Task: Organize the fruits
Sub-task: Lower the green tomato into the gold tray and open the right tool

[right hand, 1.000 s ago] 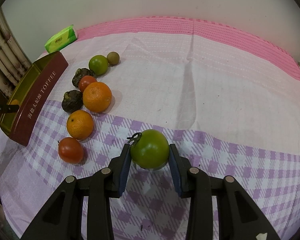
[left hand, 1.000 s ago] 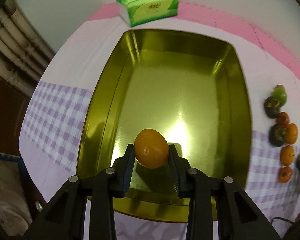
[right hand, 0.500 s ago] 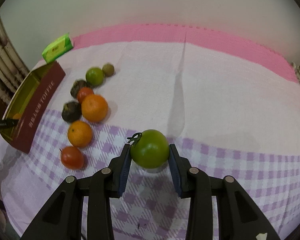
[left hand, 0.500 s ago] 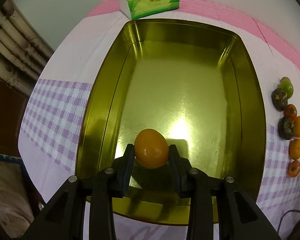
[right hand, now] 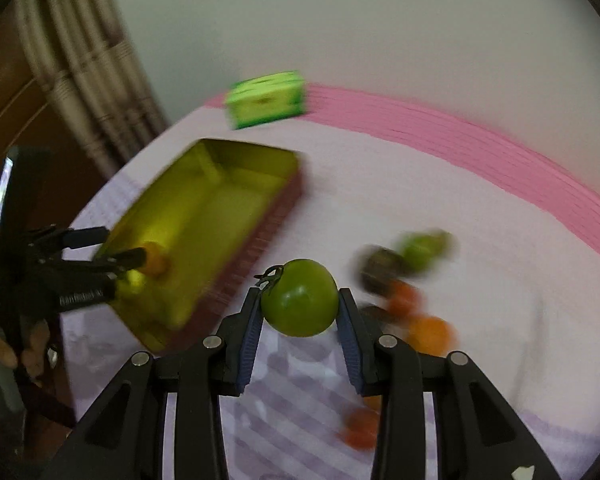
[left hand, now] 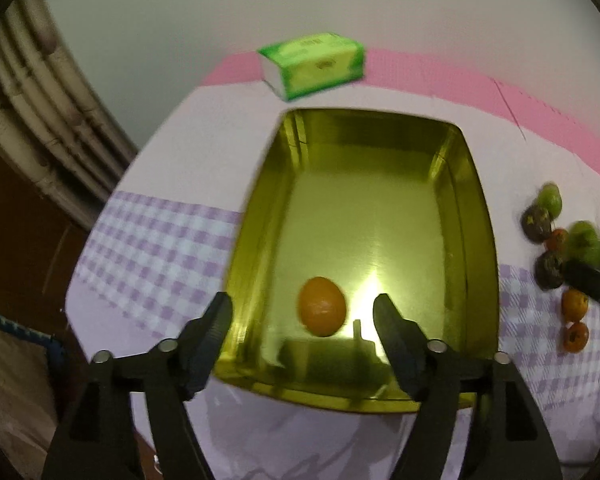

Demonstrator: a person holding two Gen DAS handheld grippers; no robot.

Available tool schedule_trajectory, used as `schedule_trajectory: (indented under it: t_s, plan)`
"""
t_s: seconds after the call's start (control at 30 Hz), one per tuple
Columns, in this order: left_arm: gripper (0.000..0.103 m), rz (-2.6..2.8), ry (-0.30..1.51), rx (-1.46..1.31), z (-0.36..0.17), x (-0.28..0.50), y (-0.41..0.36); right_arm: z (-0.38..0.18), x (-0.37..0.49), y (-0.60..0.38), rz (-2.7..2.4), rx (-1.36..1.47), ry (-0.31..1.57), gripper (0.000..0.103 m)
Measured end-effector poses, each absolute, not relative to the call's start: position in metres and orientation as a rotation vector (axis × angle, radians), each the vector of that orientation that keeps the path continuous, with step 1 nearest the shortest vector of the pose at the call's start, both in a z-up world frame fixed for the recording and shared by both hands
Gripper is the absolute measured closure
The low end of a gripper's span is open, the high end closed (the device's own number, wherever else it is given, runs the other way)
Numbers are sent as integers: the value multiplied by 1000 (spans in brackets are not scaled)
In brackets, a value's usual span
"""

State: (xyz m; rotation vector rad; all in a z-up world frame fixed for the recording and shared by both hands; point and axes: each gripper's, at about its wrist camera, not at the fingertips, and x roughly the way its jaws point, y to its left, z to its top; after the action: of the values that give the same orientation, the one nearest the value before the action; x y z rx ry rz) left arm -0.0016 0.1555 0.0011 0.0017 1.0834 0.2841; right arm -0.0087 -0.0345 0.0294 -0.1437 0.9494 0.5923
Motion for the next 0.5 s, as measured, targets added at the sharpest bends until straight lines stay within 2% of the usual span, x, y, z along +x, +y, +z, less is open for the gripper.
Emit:
schedule_trajectory:
  t_s: [0.2,0.5]
  plan:
    - [22,397,1021,-51,17,-26,190,12,7,34,669,-250,973,68]
    - [22,448,1023,-110,9,-32,214,-11,21,72,646,-360,1015,68]
